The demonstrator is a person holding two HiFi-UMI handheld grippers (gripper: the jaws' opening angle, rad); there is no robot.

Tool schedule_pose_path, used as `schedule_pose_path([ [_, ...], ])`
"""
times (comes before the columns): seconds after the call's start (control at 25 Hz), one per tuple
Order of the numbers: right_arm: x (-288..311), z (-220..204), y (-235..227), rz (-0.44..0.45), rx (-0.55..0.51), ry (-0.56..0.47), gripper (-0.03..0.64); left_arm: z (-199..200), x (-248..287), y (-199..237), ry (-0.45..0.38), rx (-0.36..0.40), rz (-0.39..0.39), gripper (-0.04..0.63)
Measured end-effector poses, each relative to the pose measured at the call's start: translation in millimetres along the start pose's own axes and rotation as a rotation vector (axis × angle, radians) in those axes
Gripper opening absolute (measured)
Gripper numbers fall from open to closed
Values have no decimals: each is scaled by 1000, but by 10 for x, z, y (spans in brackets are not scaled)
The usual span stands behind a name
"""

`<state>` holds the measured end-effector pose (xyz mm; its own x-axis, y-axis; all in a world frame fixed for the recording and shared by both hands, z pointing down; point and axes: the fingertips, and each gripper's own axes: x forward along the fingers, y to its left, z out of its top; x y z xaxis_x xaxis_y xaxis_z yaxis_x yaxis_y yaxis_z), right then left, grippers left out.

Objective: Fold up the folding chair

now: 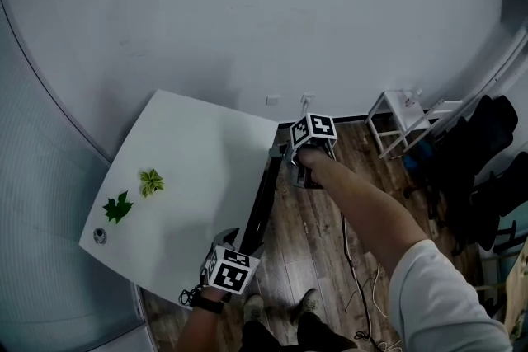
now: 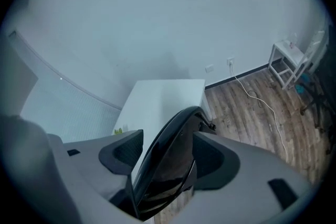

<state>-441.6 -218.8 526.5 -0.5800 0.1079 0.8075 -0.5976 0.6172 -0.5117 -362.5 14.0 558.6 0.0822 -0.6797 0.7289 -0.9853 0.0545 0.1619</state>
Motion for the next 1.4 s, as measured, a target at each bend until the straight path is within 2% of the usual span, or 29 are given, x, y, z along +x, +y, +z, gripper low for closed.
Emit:
schedule_pose_path([
  [0.16,-605,-153,-158,38,35,-135,302,-2,-267,13,-17,23,14,302],
  [0.28,-1199,-478,-415,30,32,-242,302,127,-549,-59,-68,15,4,302],
  [0.4,-1933,-818,-675,5,7,-391,296,329,-795,-212,-129,46,3,301],
  [0.56,-2890,-1363,-922,-83,-106,-568,282,676,-1015,-541,-228,105,-10,286],
  [0.76,-3817,-2076,-1098,-218,-264,-714,268,1061,-1197,-1168,-323,159,-56,269],
  [0.92,-4339,-2590,-1169,-290,-374,-814,267,1244,-1279,-1721,-394,205,-69,243],
  [1.08,-4736,-3084,-1237,-363,-466,-897,238,1310,-1367,-2175,-452,210,-84,213],
  [1.4,-5355,-3773,-1529,-500,-496,-1034,116,1327,-1434,-2832,-523,241,-75,122],
])
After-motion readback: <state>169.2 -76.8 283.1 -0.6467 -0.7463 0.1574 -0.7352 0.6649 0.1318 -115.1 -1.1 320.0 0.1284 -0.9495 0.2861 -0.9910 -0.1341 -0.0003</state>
